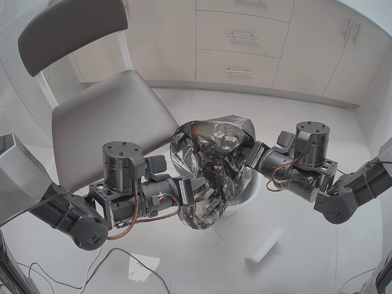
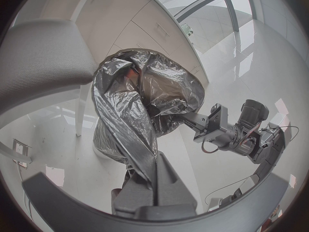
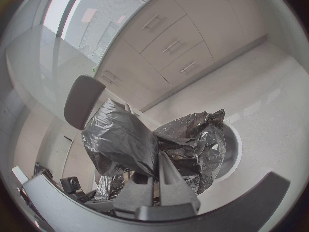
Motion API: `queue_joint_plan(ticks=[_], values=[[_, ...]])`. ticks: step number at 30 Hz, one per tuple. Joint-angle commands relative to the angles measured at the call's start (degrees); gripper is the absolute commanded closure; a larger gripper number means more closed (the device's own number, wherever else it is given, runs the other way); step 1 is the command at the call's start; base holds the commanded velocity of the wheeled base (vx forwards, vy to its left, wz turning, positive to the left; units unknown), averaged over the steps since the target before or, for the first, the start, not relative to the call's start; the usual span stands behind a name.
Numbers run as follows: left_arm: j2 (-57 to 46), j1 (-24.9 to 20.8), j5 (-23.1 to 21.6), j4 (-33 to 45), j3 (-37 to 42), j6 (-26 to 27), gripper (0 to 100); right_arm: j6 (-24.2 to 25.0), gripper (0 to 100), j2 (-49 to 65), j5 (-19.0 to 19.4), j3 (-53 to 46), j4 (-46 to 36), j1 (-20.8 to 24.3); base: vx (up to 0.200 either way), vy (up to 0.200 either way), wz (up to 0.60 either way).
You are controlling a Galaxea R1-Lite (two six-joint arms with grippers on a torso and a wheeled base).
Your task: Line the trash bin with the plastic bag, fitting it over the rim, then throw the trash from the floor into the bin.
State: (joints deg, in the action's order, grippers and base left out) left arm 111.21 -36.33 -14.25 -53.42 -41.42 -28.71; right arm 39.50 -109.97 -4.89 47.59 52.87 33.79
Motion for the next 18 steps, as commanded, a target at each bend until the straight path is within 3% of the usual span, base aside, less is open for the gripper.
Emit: queue_joint_plan(ticks=[1, 18], values=[[-0.5, 0.8, 0.0, 0.0, 0.3, 0.0, 100, 2.8, 100, -1.6, 1.7, 0.8, -0.8, -0.6, 0.000, 0.000, 0.00], [-0.1, 1.4, -0.1, 0.0, 0.3, 0.1, 100, 10.2, 100, -6.0, 3.4, 1.5, -3.2, 1.6, 0.000, 0.000, 0.00]])
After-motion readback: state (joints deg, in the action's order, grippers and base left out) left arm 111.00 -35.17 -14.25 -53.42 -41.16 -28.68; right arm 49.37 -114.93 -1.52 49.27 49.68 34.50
